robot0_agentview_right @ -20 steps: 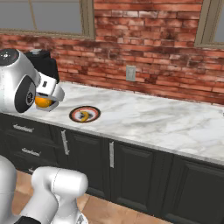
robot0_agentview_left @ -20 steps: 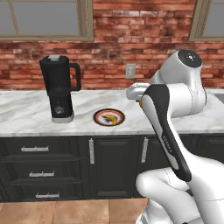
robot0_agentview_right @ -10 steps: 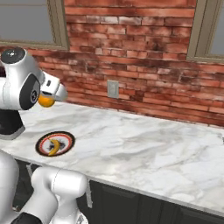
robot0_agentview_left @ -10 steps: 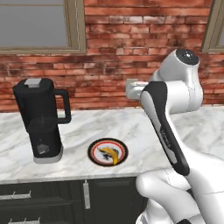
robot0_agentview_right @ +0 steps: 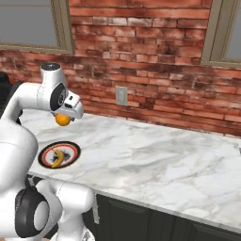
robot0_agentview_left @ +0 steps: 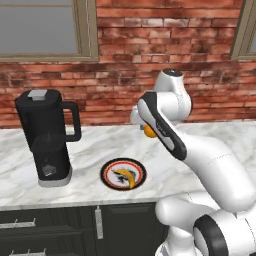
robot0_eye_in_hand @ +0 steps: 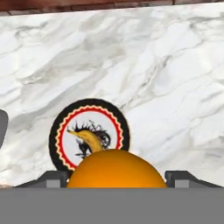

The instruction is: Pick the banana and orange from the fridge and place them on the plate next to the blender to make a fruit smoothie.

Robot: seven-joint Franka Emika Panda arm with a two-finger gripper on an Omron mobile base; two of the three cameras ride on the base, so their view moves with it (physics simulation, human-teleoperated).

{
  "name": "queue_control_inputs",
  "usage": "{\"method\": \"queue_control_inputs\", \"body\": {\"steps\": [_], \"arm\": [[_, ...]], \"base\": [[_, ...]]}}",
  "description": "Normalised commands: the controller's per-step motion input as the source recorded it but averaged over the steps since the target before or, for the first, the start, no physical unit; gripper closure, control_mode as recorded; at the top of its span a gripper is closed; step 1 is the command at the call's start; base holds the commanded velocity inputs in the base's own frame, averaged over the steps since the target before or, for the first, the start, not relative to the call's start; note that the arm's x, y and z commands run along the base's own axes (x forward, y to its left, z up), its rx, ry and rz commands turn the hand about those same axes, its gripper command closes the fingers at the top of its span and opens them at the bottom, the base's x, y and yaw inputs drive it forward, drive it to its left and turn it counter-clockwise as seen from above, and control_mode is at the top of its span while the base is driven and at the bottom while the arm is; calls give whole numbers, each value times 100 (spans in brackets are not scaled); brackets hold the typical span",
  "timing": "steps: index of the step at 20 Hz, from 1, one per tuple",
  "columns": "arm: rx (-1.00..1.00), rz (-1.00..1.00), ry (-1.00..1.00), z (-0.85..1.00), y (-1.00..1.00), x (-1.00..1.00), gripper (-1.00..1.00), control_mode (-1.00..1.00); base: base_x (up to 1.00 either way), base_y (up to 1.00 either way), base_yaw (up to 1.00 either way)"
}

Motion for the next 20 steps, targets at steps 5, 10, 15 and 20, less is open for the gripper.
{"method": "queue_control_inputs", "body": {"steps": [5,10,15,20], "arm": [[0,0,15,-97,27,44,100,-100],[-5,1,7,-94,8,2,100,-100],[-3,1,0,-61,13,2,100,-100],[-2,0,-1,-35,16,25,100,-100]], "base": [[0,0,0],[0,0,0],[0,0,0],[0,0,0]]}}
